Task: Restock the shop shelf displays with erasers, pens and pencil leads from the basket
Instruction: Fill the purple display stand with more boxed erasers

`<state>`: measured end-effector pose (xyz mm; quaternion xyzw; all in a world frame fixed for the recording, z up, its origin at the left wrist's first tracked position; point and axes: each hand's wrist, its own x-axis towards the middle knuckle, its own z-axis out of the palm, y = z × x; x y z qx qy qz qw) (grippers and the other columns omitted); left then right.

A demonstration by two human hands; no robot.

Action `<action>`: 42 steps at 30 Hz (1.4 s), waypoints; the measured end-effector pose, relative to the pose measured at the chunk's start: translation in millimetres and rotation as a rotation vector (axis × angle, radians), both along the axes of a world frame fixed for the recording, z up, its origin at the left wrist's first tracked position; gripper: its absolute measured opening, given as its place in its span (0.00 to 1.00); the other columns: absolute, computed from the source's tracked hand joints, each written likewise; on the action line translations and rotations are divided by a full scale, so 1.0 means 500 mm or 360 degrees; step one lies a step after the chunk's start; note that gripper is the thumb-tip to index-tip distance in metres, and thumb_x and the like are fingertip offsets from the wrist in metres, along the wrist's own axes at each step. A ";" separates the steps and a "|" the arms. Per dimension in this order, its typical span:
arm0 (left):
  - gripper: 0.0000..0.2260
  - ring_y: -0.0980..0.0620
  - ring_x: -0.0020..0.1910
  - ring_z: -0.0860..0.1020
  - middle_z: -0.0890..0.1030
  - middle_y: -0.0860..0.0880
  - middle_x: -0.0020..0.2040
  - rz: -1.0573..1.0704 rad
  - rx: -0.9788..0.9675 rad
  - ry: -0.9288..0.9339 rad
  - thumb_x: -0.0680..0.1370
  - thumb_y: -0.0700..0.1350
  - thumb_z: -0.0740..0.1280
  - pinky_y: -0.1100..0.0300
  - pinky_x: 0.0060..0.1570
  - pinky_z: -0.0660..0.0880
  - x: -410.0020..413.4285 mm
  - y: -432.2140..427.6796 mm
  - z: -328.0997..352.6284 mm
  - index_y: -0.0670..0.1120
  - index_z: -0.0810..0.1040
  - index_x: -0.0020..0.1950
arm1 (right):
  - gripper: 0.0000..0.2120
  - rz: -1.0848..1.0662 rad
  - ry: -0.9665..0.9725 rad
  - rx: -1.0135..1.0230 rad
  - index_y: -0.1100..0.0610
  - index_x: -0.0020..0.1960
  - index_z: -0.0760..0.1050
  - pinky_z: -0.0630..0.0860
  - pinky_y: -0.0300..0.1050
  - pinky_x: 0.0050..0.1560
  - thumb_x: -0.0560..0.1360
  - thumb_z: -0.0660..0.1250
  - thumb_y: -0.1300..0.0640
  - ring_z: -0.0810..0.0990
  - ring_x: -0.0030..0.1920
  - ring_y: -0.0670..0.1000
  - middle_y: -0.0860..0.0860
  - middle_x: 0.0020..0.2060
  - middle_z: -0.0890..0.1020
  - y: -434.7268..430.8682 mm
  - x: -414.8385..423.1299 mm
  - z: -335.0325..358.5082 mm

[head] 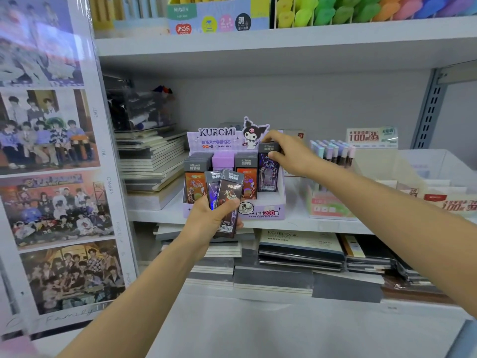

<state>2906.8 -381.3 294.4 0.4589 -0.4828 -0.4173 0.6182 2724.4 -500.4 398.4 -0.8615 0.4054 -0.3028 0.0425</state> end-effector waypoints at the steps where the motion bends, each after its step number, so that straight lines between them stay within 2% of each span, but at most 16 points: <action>1: 0.09 0.47 0.36 0.84 0.85 0.46 0.39 -0.0001 -0.0001 -0.0002 0.76 0.44 0.72 0.52 0.43 0.83 0.000 0.000 0.000 0.45 0.78 0.54 | 0.11 0.0001 0.0019 0.0020 0.55 0.62 0.71 0.75 0.49 0.49 0.80 0.63 0.61 0.77 0.47 0.55 0.52 0.50 0.77 0.000 -0.003 0.005; 5: 0.09 0.47 0.36 0.84 0.86 0.47 0.40 0.0006 0.0003 -0.0006 0.76 0.44 0.72 0.52 0.44 0.83 -0.001 -0.001 -0.001 0.46 0.78 0.55 | 0.09 -0.0013 0.0166 0.0097 0.51 0.58 0.72 0.73 0.46 0.45 0.79 0.65 0.60 0.77 0.43 0.52 0.52 0.49 0.79 0.002 -0.015 0.031; 7: 0.10 0.46 0.37 0.84 0.86 0.47 0.41 0.0004 0.0008 0.0004 0.76 0.45 0.72 0.52 0.44 0.82 -0.001 -0.002 -0.001 0.46 0.78 0.55 | 0.09 -0.0006 0.0123 0.0058 0.52 0.58 0.72 0.76 0.48 0.46 0.79 0.65 0.60 0.79 0.44 0.54 0.53 0.48 0.80 0.010 -0.013 0.027; 10: 0.10 0.46 0.37 0.84 0.86 0.46 0.42 0.0004 0.0015 0.0014 0.76 0.45 0.72 0.52 0.44 0.82 0.000 -0.002 -0.002 0.46 0.78 0.55 | 0.11 -0.0003 0.0035 -0.0031 0.55 0.61 0.72 0.73 0.46 0.44 0.79 0.64 0.61 0.78 0.43 0.53 0.53 0.49 0.79 0.017 -0.009 0.009; 14: 0.09 0.46 0.36 0.84 0.86 0.45 0.42 0.0000 -0.0003 -0.0001 0.76 0.44 0.72 0.52 0.43 0.83 0.002 -0.002 -0.004 0.45 0.78 0.54 | 0.12 -0.0050 0.0001 -0.0054 0.57 0.63 0.72 0.75 0.49 0.50 0.79 0.64 0.60 0.75 0.44 0.54 0.56 0.52 0.80 0.015 -0.023 0.012; 19: 0.08 0.46 0.36 0.84 0.86 0.45 0.43 0.0007 -0.0018 -0.0007 0.76 0.44 0.72 0.55 0.38 0.82 0.002 -0.005 -0.005 0.46 0.79 0.53 | 0.13 -0.0026 0.0152 -0.0043 0.55 0.63 0.71 0.77 0.53 0.52 0.79 0.64 0.60 0.79 0.48 0.57 0.56 0.52 0.80 0.020 -0.021 0.016; 23: 0.06 0.46 0.36 0.84 0.86 0.44 0.42 0.0011 -0.0032 -0.0010 0.76 0.44 0.72 0.52 0.42 0.83 0.001 -0.004 -0.007 0.47 0.80 0.51 | 0.13 -0.0085 0.0209 -0.0033 0.53 0.64 0.71 0.70 0.45 0.43 0.80 0.63 0.60 0.77 0.46 0.55 0.56 0.53 0.79 0.009 -0.005 0.018; 28: 0.06 0.46 0.36 0.84 0.86 0.45 0.43 0.0012 -0.0023 0.0013 0.75 0.44 0.72 0.53 0.42 0.83 0.001 -0.003 -0.006 0.47 0.80 0.52 | 0.17 -0.0171 0.0303 -0.0076 0.54 0.68 0.70 0.68 0.42 0.44 0.79 0.63 0.61 0.73 0.46 0.53 0.58 0.59 0.77 0.000 0.010 0.020; 30: 0.07 0.46 0.36 0.84 0.86 0.46 0.43 0.0003 -0.0027 0.0009 0.75 0.44 0.72 0.53 0.41 0.83 0.002 -0.003 -0.006 0.47 0.80 0.52 | 0.16 -0.0148 0.0212 -0.0139 0.55 0.65 0.73 0.68 0.42 0.47 0.78 0.66 0.61 0.74 0.47 0.53 0.56 0.56 0.79 0.004 0.006 0.013; 33: 0.07 0.46 0.36 0.84 0.86 0.46 0.42 0.0003 -0.0020 0.0015 0.75 0.44 0.72 0.53 0.42 0.83 0.002 -0.004 -0.007 0.46 0.80 0.52 | 0.15 -0.0113 -0.0052 -0.0349 0.55 0.60 0.76 0.73 0.44 0.46 0.74 0.71 0.61 0.75 0.41 0.50 0.52 0.43 0.80 0.011 -0.003 -0.008; 35: 0.07 0.46 0.36 0.84 0.86 0.45 0.43 0.0003 -0.0023 0.0020 0.75 0.44 0.72 0.52 0.42 0.83 0.002 -0.004 -0.007 0.47 0.80 0.52 | 0.12 -0.0104 -0.0166 -0.0417 0.56 0.56 0.77 0.76 0.45 0.48 0.74 0.72 0.61 0.75 0.40 0.49 0.51 0.42 0.79 0.008 -0.005 -0.016; 38: 0.08 0.46 0.36 0.84 0.86 0.45 0.43 0.0000 -0.0017 0.0009 0.75 0.44 0.73 0.53 0.42 0.83 0.002 -0.003 -0.006 0.47 0.80 0.53 | 0.08 -0.0170 -0.0207 -0.0532 0.58 0.54 0.80 0.71 0.44 0.47 0.75 0.71 0.59 0.73 0.45 0.49 0.51 0.46 0.77 0.002 -0.004 -0.026; 40: 0.09 0.46 0.37 0.84 0.86 0.45 0.43 0.0000 -0.0006 0.0012 0.75 0.44 0.73 0.53 0.42 0.83 0.002 -0.002 -0.004 0.46 0.79 0.54 | 0.09 -0.0243 -0.0106 -0.0638 0.58 0.55 0.81 0.66 0.44 0.46 0.76 0.70 0.59 0.74 0.51 0.52 0.53 0.49 0.77 0.002 -0.003 -0.036; 42: 0.09 0.46 0.36 0.84 0.86 0.44 0.43 0.0002 0.0000 0.0026 0.75 0.44 0.73 0.52 0.42 0.83 0.000 0.000 -0.001 0.45 0.79 0.54 | 0.10 -0.0280 0.0049 -0.0673 0.58 0.58 0.81 0.67 0.45 0.45 0.77 0.67 0.61 0.73 0.56 0.55 0.55 0.50 0.78 0.001 -0.004 -0.042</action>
